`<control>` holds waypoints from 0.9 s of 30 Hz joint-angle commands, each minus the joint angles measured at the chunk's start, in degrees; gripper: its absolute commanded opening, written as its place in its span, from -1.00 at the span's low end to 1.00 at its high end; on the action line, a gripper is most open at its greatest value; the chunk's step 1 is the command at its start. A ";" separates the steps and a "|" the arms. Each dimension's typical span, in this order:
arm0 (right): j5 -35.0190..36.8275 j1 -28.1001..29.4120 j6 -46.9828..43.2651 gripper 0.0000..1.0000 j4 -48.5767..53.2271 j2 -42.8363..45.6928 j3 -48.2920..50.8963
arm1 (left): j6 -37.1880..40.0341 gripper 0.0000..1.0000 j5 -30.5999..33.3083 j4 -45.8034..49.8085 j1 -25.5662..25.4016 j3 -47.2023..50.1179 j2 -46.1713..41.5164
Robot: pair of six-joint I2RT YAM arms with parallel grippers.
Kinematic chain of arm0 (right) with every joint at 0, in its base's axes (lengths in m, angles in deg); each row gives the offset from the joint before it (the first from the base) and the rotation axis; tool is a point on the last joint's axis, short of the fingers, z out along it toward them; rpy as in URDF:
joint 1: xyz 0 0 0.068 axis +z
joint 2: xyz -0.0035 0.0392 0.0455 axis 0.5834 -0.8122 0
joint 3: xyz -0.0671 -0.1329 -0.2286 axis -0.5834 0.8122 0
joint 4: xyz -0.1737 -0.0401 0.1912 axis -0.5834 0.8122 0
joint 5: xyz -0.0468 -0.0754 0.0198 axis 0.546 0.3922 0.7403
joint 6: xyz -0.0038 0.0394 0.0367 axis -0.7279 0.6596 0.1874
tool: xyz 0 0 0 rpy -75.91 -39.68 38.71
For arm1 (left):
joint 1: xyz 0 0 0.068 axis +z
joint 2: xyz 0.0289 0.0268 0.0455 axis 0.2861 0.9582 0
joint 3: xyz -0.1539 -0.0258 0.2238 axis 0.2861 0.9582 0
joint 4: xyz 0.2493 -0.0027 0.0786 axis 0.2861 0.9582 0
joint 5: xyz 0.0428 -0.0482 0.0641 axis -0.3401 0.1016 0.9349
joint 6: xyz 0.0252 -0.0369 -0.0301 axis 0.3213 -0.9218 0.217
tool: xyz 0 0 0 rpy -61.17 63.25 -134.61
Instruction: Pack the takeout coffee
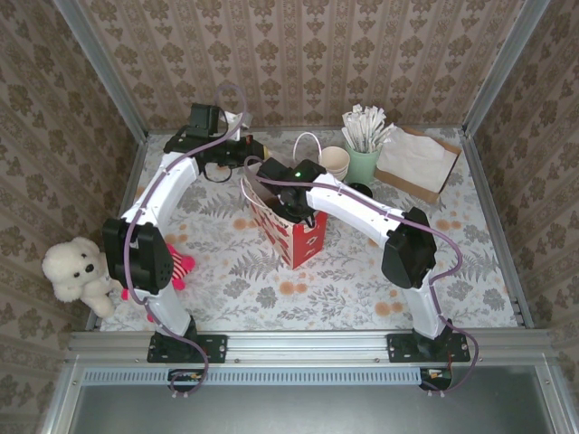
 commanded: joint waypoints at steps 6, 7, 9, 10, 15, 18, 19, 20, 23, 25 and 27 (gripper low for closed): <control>-1.22 -0.51 1.78 0.00 6.32 -2.06 -3.49 | 0.25 -1.00 -1.56 1.87 -0.56 -2.17 0.51; -1.22 -0.51 1.90 0.00 6.34 -2.01 -3.51 | 0.19 -1.00 -1.38 1.91 -0.54 -2.19 0.54; -1.22 -0.61 2.01 0.00 6.19 -2.06 -3.51 | 0.13 -1.00 -1.37 1.84 -0.58 -2.23 0.63; -1.27 -0.64 2.01 0.00 6.13 -2.21 -3.50 | 0.10 -1.00 -1.50 1.90 -0.57 -2.31 0.68; -1.48 -0.84 1.93 0.00 5.75 -3.30 -3.16 | 0.08 -1.00 -1.51 1.89 -0.58 -2.25 0.63; -2.00 -0.78 1.97 0.00 5.33 -3.70 -3.16 | 0.12 -1.00 -1.48 2.00 -0.57 -2.30 0.63; -2.10 -0.81 1.97 0.00 5.35 -3.71 -3.15 | 0.10 -1.00 -1.47 1.99 -0.58 -2.30 0.63; -2.10 -0.78 2.01 0.00 5.46 -3.71 -3.07 | 0.08 -1.00 -1.39 2.00 -0.56 -2.32 0.65; -2.11 -0.79 2.10 0.00 6.31 -3.72 -3.07 | 0.09 -1.00 -1.43 2.00 -0.51 -2.30 0.63; -2.27 -0.79 2.11 0.00 6.79 -3.53 -3.15 | 0.07 -1.00 -1.37 1.95 -0.54 -2.25 0.56; -2.37 -0.78 2.10 0.00 7.26 -3.40 -3.07 | 0.24 -1.00 -1.30 1.91 -0.56 -2.29 0.54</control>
